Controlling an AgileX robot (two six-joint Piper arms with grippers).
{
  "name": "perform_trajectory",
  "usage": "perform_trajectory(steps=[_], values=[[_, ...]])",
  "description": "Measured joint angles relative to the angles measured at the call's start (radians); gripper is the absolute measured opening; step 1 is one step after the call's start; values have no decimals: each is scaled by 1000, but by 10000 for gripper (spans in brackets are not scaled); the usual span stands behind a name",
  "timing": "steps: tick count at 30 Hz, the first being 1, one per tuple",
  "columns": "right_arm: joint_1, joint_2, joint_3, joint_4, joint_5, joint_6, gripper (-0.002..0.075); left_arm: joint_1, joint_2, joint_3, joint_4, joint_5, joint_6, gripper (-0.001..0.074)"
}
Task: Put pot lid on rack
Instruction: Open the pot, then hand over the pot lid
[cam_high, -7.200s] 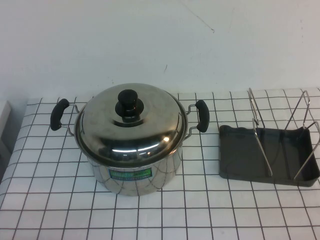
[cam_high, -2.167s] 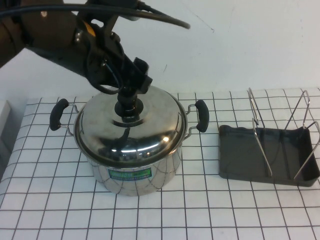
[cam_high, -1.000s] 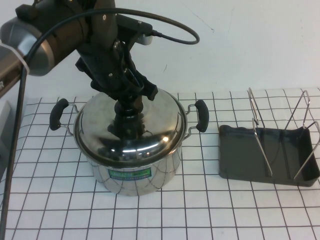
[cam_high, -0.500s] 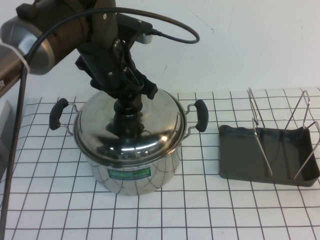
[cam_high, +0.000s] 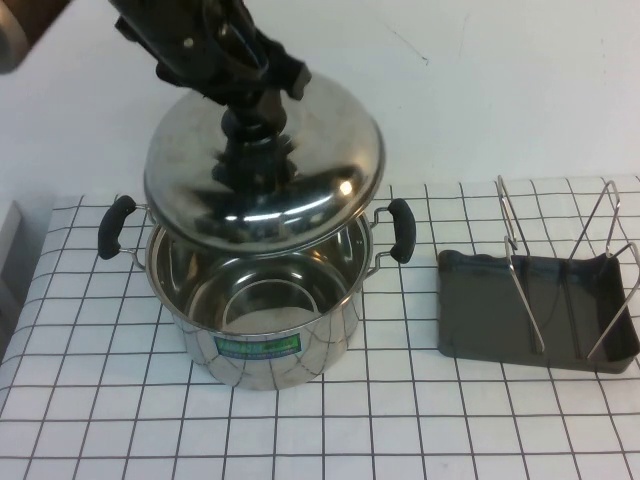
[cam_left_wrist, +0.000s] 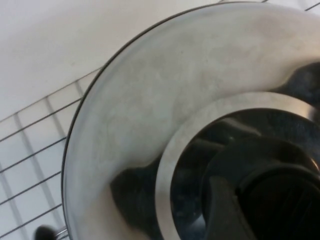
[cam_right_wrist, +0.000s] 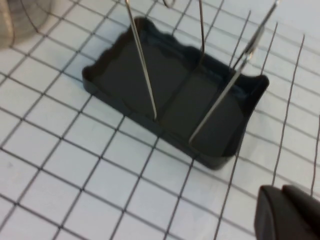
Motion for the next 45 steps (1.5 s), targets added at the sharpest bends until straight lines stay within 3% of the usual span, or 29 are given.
perform_trajectory(steps=[8,15,19,23,27,33,45], values=[[0,-102,-181,375,-39,-242,-3,0,-27,-70,-383,-11,105,337],[0,-168,-241,728,-47,-311,1,0,-25,-70,-818,-67,281,337],[0,-175,-242,907,-15,-346,101,-1,-10,-76,-1019,-76,368,337],[0,-177,-243,1046,13,-350,337,-9,7,-76,-1080,-94,413,337],[0,-177,-245,1154,9,-351,500,-28,20,-76,-1087,-121,434,337],[0,-120,-247,1332,-2,-303,536,-77,24,-76,-1087,-182,481,337],[0,49,-247,1352,-15,-118,538,-88,24,-76,-1087,-239,508,337]])
